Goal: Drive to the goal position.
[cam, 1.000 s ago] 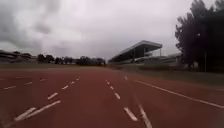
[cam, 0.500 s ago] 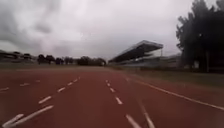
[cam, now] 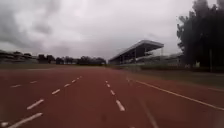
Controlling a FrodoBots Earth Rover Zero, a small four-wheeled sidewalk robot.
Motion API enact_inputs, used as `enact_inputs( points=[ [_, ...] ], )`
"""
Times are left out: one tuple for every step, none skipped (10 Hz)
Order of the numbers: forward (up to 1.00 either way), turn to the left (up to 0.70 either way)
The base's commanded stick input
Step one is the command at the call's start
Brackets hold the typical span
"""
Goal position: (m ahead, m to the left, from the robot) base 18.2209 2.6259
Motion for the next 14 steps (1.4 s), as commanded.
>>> enact_inputs(
  points=[
    [0.5,0.0],
    [0.5,0.0],
    [0.5,0.0],
    [0.5,0.0],
    [0.5,0.0],
    [0.5,0.0],
    [0.5,0.0],
    [0.5,0.0],
    [0.5,0.0],
    [0.5,0.0],
    [0.5,0.0],
    [0.5,0.0],
    [0.5,0.0],
    [0.5,0.0]
  ],
)
